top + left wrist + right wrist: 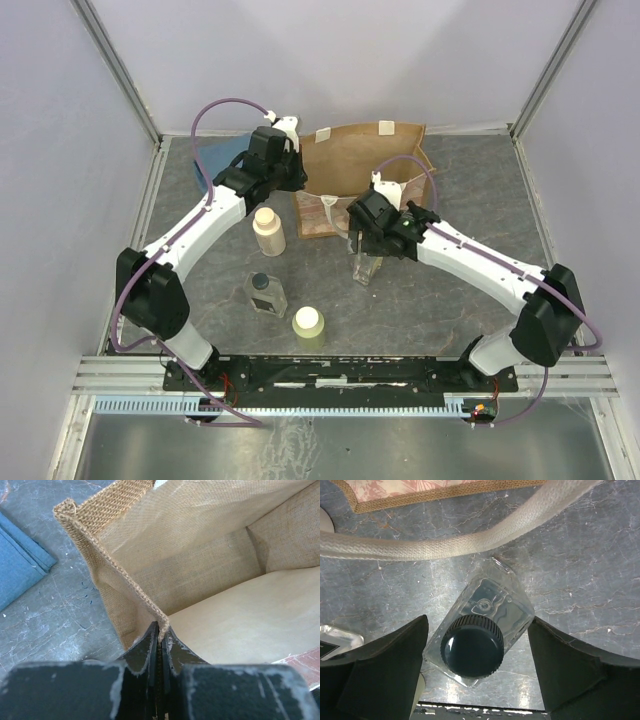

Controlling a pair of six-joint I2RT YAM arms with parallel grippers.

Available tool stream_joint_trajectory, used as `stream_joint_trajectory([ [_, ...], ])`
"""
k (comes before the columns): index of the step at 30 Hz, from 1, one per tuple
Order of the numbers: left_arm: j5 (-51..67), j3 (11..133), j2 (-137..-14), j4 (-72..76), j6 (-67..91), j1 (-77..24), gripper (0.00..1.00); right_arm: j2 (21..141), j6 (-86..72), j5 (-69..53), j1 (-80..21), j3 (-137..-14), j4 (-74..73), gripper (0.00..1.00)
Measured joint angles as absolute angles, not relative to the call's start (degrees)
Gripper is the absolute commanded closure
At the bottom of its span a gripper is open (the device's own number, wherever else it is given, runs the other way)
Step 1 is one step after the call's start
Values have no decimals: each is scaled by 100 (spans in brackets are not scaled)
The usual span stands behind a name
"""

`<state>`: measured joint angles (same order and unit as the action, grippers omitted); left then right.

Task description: Place the personal care products into the canvas bag

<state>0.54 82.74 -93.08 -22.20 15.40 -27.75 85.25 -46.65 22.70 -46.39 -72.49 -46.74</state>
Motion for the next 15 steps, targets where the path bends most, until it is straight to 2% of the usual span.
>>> stream_joint_trajectory([
  [6,51,8274,-9308,-2217,1540,-2783,91,8641,-4751,2300,-4639,-7022,-4368,26],
  [15,54,8274,-9308,-2217,1540,-2783,91,8801,-4630,2383,-4639,-7006,-4276,65],
])
